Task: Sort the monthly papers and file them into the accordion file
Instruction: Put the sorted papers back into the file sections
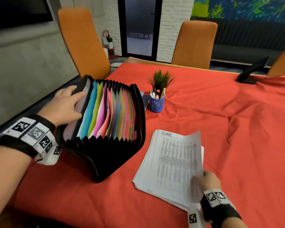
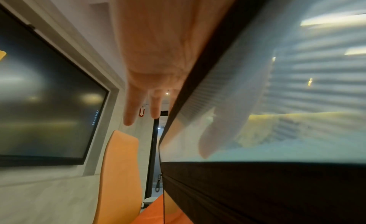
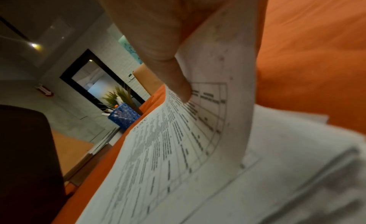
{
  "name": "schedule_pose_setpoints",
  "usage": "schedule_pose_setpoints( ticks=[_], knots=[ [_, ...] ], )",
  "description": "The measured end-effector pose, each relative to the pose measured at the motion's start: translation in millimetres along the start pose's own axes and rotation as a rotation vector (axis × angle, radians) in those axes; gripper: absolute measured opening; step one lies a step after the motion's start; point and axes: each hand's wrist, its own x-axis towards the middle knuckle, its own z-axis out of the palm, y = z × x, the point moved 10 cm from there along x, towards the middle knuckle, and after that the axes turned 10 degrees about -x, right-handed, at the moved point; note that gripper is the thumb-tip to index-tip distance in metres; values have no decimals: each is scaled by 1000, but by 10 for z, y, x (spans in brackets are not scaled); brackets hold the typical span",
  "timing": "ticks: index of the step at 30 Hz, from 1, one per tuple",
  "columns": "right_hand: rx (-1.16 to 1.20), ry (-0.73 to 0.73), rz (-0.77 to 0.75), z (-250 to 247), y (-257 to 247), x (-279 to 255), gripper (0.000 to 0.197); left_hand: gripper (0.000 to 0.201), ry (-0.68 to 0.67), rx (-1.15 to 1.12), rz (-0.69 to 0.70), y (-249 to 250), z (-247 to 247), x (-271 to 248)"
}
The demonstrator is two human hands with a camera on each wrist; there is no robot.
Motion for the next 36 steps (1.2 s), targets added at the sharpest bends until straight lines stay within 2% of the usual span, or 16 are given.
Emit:
schedule_pose_setpoints(
  ticks=[4, 7, 11, 13, 15, 17, 20, 22, 23, 26, 28, 31, 33, 36],
  knots=[
    [-277, -2, -23, 194, -212, -53, 39, 78, -134, 15, 161, 212, 170, 28],
    [-397, 70, -19, 219, -297, -148, 33, 79, -204, 116, 275, 395, 268, 35],
    [-408, 148, -46, 241, -359, -235, 24, 92, -262, 298, 455, 708, 404, -24],
    [-406, 179, -71, 254, -389, -266, 23, 95, -343, 378, 534, 832, 525, -84],
    [-391, 183, -61, 254, -385, -279, 24, 93, -433, 487, 574, 851, 639, -104],
    [-391, 161, -29, 255, -349, -262, 26, 88, -471, 488, 592, 827, 650, -88],
    [-425, 108, 8, 270, -297, -223, 28, 72, -346, 212, 666, 842, 455, -47],
    [-436, 85, 17, 278, -290, -202, 27, 46, -277, 61, 693, 854, 347, -50],
    [-435, 76, 21, 278, -291, -194, 27, 42, -274, 29, 681, 852, 338, -51],
    [-395, 51, 56, 276, -283, -194, 28, 49, -284, -18, 574, 786, 349, -20],
    [-382, 37, 84, 269, -278, -217, 28, 55, -258, -26, 576, 770, 327, -20],
    [-431, 25, 106, 253, -295, -239, 26, 70, -234, 189, 663, 783, 387, -53],
    [-455, 33, 91, 253, -328, -231, 27, 65, -180, 257, 743, 816, 390, -68],
    [-492, 107, 109, 192, -360, -259, 26, 46, -120, 256, 846, 818, 362, -116]
  ],
)
